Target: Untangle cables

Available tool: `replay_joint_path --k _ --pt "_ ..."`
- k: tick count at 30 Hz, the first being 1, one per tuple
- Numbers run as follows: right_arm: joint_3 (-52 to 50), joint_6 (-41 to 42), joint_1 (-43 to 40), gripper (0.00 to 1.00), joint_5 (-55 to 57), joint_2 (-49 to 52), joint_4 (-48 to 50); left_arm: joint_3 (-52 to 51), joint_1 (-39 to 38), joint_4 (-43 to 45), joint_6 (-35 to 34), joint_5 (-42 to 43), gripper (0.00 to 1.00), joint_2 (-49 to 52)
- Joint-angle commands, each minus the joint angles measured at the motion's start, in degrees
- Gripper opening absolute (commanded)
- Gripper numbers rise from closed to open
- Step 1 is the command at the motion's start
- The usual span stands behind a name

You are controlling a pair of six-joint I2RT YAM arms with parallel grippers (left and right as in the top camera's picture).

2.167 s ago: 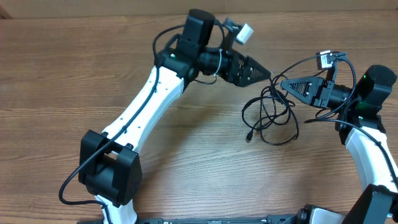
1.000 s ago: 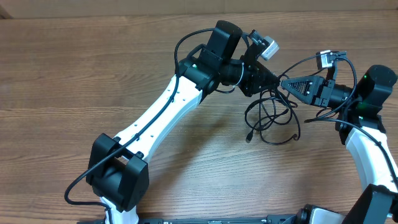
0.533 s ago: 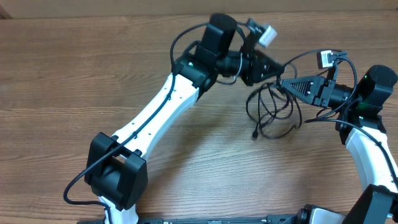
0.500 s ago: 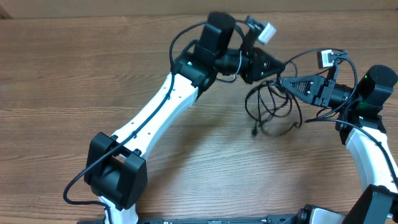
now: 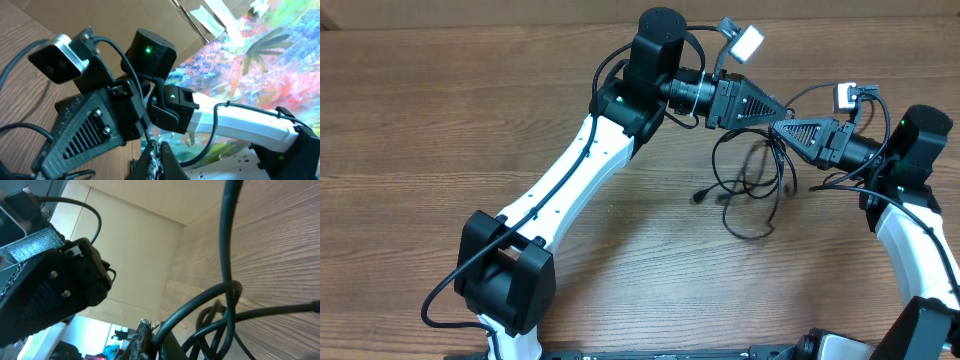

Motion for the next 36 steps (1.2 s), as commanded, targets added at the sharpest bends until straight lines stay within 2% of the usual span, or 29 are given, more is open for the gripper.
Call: replay_joint_path --k 1,2,4,7,9,11,17,21,23,24,25,31,36 --pt "0.2 -0.4 -0.1 0.04 -0.3 -0.2 0.6 0.9 0.3 -1.8 4.2 1.0 0.04 -0.7" --pt "0.2 -0.4 -0.1 0.04 -1.0 -0.2 0.9 0.9 0.5 -4.3 5.5 -0.8 0.04 -0.7" --pt "0.2 -0.5 -0.2 0.04 -4.1 -0.2 3.5 0.9 1.1 -11.5 7.1 -7.9 0.18 -0.7" --pt "0.2 -0.4 -0.1 0.04 -10.1 -0.2 10.2 0.9 2.4 -22.3 7.1 -20.3 0.23 -0.7" --pt "0.2 -0.3 -0.1 0.04 -12.1 -0.2 13.1 0.9 3.3 -28.4 6.7 -26.3 0.31 -0.7" --pt "0.2 -1.6 -0.1 0.04 -12.1 -0.3 14.9 0.9 3.8 -31.3 7.1 -26.7 0.35 -0.7" --pt "0.2 -1.9 1.2 0.04 -12.1 -0.3 18.2 0.9 3.7 -31.9 6.7 -26.3 0.4 -0.7" --pt "0.2 -1.9 4.3 0.04 -12.1 -0.3 20.3 0.9 3.4 -31.2 5.6 -23.4 0.51 -0.7" --pt "0.2 -1.9 5.9 0.04 -12.1 -0.3 21.7 0.9 3.0 -30.6 5.6 -21.7 0.48 -0.7" --pt "0.2 -1.9 6.2 0.04 -12.0 -0.3 22.0 0.9 2.9 -30.1 5.6 -20.9 0.42 -0.7" --pt "0.2 -1.6 6.4 0.04 -11.8 -0.3 22.3 0.9 2.8 -28.9 5.8 -19.2 0.31 -0.7" --pt "0.2 0.1 6.4 0.04 -11.9 -0.3 22.5 0.9 2.8 -24.0 5.9 -15.1 0.31 -0.7" --pt "0.2 0.2 6.4 0.04 -11.8 -0.3 22.9 0.9 2.2 -23.7 5.9 -13.1 0.27 -0.7"
